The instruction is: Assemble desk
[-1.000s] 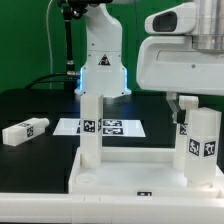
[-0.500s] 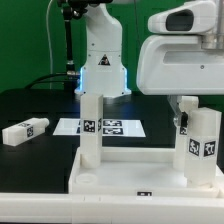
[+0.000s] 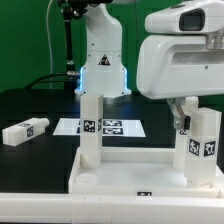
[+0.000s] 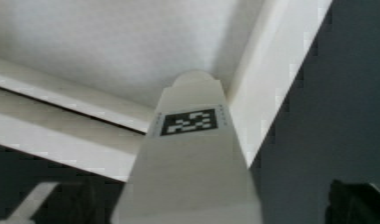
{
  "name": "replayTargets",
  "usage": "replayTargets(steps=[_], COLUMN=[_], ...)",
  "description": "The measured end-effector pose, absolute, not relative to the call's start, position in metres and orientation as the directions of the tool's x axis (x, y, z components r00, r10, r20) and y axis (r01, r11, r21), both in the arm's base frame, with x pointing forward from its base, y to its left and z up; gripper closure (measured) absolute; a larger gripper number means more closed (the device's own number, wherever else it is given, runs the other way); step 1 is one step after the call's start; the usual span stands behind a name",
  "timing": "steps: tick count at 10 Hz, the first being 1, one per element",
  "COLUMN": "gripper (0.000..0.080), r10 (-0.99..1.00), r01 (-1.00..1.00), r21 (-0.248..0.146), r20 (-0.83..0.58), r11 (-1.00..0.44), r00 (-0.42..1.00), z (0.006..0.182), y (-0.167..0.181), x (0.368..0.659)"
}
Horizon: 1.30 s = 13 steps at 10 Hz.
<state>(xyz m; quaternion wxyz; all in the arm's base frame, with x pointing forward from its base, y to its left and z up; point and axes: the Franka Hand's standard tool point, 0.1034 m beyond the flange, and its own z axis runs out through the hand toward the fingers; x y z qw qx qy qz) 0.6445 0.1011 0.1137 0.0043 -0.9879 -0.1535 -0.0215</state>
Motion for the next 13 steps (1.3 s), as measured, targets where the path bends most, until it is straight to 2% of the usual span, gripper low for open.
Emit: replayTargets(steps=[1, 2, 3, 4, 7, 10, 13], gripper=[0.027, 0.027, 0.0454, 0.0511, 0.0511, 0.0511, 0.0509], r10=[0.299, 0.299, 0.298, 0.298, 0.238, -0.13, -0.442], r01=[0.299, 0.299, 0.299, 0.298, 0.239, -0.129, -0.44], r21=[-0.002, -0.002, -0.002, -0.002, -0.009, -0.032, -0.053], r20=[0.044, 0.044, 0.044, 0.044, 0.043, 0.037, 0.033], r11=[-0.954, -0.954, -0.954, -0.954, -0.971, -0.991, -0.897], r00=[0.953, 0.953, 0.953, 0.954, 0.97, 0.991, 0.897], z=[0.1137, 0.1137, 0.1137, 0.1137, 0.1137, 0.1128, 0.1123], y=[0.1011, 0.101, 0.1009, 0.1009, 0.0983, 0.1001, 0.0991], x=[0.6445, 0.6445, 0.6445, 0.6445, 0.6448, 0.6441, 0.6451])
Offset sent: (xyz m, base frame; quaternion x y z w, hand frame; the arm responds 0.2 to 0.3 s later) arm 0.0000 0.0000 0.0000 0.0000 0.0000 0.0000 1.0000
